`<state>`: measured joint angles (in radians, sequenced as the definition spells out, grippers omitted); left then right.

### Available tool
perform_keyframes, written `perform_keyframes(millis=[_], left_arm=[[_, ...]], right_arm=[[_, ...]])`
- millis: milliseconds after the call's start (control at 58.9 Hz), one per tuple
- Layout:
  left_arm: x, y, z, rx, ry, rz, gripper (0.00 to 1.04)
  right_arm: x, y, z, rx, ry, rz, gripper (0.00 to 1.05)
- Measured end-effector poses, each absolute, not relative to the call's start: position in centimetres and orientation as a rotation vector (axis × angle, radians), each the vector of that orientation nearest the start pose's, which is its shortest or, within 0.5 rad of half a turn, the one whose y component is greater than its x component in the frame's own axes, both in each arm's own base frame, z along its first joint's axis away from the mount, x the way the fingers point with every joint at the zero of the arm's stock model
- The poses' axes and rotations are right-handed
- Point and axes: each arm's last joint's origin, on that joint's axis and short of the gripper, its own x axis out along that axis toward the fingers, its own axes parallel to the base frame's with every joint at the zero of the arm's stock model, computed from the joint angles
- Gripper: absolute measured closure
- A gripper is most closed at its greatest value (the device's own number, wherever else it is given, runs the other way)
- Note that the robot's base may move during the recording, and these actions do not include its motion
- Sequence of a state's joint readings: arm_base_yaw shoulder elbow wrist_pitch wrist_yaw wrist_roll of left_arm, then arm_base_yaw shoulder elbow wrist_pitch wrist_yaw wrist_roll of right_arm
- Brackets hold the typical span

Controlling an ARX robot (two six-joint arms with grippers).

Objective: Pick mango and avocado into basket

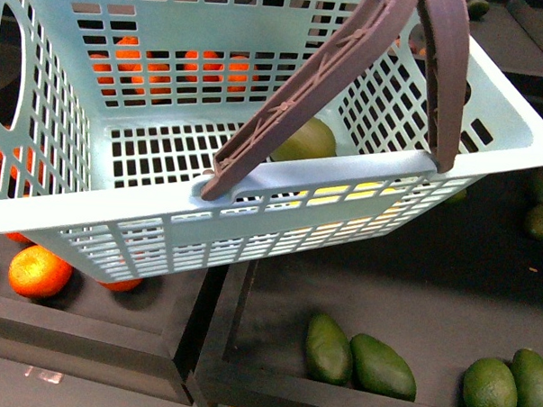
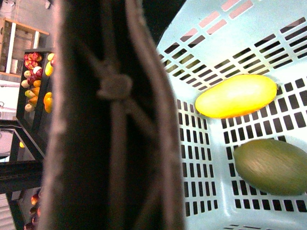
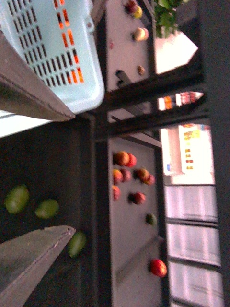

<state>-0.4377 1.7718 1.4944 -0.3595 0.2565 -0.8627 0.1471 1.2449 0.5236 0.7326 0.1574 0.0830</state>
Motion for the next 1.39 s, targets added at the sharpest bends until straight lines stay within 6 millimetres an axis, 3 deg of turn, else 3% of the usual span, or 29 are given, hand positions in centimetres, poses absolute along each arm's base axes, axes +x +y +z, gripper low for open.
perform_keyframes(millis=[51, 221, 306, 544, 883, 1104, 1393], left_arm=[[36.1, -17.7, 29.6, -0.737, 0.887, -0.344, 1.00], [35.9, -18.0, 29.6, -0.737, 0.896, -0.360, 1.00], [36.0, -17.9, 29.5, -0.744, 0.898, -0.356, 1.00], [36.0, -17.9, 29.5, -0.740, 0.896, -0.356, 1.00], [36.0, -17.9, 29.5, -0.736, 0.892, -0.352, 1.00], [36.0, -17.9, 29.5, -0.736, 0.893, -0.353, 1.00], [36.0, -17.9, 29.5, -0.736, 0.892, -0.352, 1.00]], right_arm=[[23.7, 2.6, 23.3, 0.051, -0.033, -0.014, 0.56], [21.6, 2.1, 20.6, 0.012, 0.026, 0.005, 0.82], [20.0, 1.5, 19.9, 0.007, 0.015, 0.002, 1.03], [17.4, 0.1, 18.6, 0.004, 0.013, -0.003, 1.02], [14.7, 0.0, 17.6, 0.004, 0.010, 0.000, 1.02], [13.7, 0.0, 16.4, 0.004, 0.009, 0.000, 1.02], [12.6, 0.0, 16.8, 0.004, -0.003, 0.000, 1.02]])
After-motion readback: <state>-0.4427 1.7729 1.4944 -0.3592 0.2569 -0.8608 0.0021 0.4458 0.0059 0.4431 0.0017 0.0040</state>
